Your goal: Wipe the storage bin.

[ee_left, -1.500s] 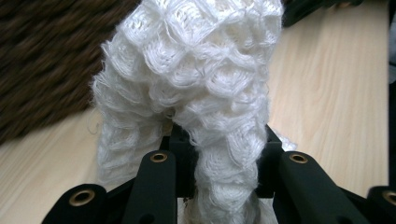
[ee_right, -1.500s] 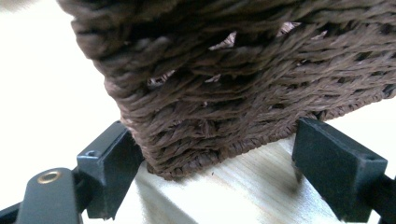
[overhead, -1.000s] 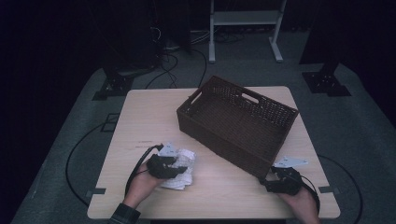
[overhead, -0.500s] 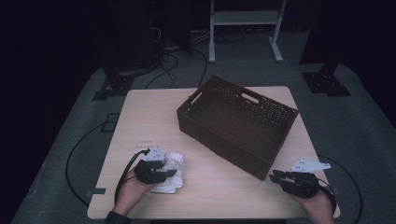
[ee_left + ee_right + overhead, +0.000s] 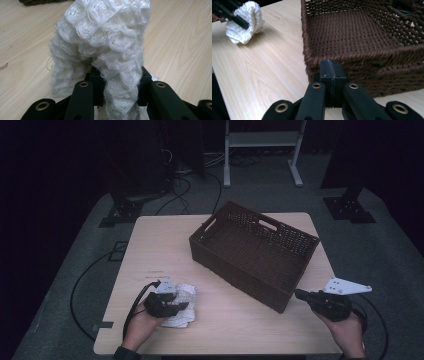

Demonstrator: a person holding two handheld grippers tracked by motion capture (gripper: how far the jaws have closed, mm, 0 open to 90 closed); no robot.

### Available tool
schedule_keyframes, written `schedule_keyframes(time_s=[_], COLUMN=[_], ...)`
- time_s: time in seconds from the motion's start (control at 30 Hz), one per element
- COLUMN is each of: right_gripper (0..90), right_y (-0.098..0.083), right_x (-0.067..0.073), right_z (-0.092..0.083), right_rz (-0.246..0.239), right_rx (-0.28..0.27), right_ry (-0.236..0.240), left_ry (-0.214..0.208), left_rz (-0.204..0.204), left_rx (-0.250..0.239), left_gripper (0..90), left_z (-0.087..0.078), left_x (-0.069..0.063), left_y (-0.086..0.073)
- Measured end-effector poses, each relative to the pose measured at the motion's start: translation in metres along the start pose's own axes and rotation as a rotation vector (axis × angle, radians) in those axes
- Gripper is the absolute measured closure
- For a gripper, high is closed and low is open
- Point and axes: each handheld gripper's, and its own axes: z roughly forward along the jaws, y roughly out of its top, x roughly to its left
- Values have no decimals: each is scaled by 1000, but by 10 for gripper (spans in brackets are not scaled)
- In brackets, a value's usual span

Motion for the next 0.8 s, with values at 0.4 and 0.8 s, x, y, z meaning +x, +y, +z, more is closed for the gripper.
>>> schedule_keyframes(time_s=[0.4, 0.8], right_gripper=[896, 896], right_y=[18, 34], right_x=[9, 27], right_z=[17, 44], right_rz=[-42, -78], right_rx=[5, 21], right_ry=[57, 115], left_ry=[12, 27], left_rz=[7, 5], left_rx=[-8, -1], left_gripper=[682, 682], left_z=[1, 4], left_x=[-3, -5], left_y=[2, 2])
